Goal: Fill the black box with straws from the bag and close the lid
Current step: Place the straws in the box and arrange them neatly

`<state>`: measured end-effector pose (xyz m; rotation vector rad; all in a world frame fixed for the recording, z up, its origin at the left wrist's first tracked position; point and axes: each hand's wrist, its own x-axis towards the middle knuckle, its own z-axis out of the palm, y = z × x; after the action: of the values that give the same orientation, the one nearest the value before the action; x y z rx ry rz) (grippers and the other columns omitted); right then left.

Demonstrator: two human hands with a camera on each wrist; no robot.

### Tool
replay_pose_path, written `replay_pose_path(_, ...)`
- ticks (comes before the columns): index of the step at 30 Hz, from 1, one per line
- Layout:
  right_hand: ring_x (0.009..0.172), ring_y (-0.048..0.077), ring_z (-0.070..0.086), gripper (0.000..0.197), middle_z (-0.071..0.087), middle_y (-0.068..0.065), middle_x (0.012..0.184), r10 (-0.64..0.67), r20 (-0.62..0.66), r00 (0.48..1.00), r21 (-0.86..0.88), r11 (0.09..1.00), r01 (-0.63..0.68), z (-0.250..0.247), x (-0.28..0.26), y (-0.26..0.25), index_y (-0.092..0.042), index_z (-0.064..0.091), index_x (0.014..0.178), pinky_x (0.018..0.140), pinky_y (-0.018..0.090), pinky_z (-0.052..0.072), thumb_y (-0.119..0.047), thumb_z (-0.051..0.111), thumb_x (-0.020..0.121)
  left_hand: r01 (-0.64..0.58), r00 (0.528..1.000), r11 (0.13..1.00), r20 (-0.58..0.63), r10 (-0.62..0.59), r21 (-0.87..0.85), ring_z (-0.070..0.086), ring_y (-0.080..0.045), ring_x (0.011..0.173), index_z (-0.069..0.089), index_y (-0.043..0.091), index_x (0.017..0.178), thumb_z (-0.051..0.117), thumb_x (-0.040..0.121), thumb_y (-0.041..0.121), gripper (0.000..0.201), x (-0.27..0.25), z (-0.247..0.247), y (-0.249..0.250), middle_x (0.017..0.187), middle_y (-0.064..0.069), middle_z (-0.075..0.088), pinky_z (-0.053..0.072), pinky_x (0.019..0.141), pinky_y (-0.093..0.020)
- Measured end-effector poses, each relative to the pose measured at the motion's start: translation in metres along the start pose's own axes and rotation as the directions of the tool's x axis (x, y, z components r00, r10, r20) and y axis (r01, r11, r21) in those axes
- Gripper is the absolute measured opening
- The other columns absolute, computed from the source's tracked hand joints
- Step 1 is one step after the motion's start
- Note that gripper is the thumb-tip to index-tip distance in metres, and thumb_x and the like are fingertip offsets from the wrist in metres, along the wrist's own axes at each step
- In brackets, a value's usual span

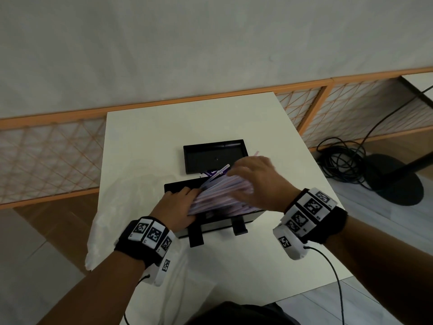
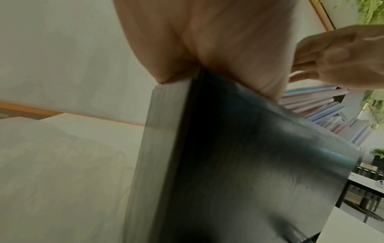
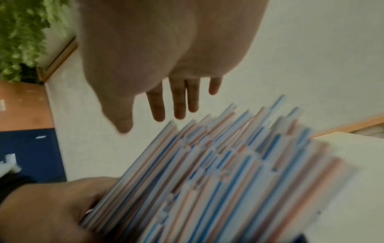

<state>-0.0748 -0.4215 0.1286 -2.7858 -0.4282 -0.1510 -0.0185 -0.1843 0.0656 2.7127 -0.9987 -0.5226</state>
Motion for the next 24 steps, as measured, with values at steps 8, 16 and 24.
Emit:
replay_pose_path(8,0.116,0.024,0.051,0.058,0.040,0.013,0.141,0.597,0.113,0.794,0.395,0.706,-0.587,0.022,-0.007,0.022,-0.018,0.031,0.144,0.099,0.030,0.036,-0.041,0.048,0.093,0.085,0.992,0.933,0.118,-0.046,-0.348,0.036,-0.019,0.132,0.009,0.017,0.148,0.076,0.069,0.046,0.108,0.009,-0.008,0.008,0.148,-0.004,0.024,0.033,0.109,-0.030)
replay_pose_path(16,0.114,0.029,0.052,0.051,0.054,0.015,0.128,0.797,0.239,0.555,0.495,0.391,-0.776,0.019,0.000,0.015,-0.007,0.044,0.132,0.089,0.033,0.039,-0.041,0.044,0.094,0.058,0.988,0.964,0.156,-0.018,-0.258,0.049,-0.025,0.120,0.009,0.026,0.148,0.073,0.070,0.052,0.104,0.021,-0.004,0.015,0.139,-0.008,0.032,0.044,0.102,-0.038)
replay_pose_path(24,0.083,0.026,0.056,0.046,0.054,0.006,0.095,0.728,0.455,0.513,0.436,0.320,-0.841,-0.001,-0.004,0.013,-0.013,0.048,0.114,0.072,0.039,0.052,-0.052,0.040,0.092,0.098,0.989,0.976,0.128,-0.074,-0.196,0.052,-0.029,0.113,0.015,0.026,0.145,0.072,0.067,0.055,0.101,0.023,0.002,0.025,0.131,-0.010,0.040,0.048,0.095,-0.041)
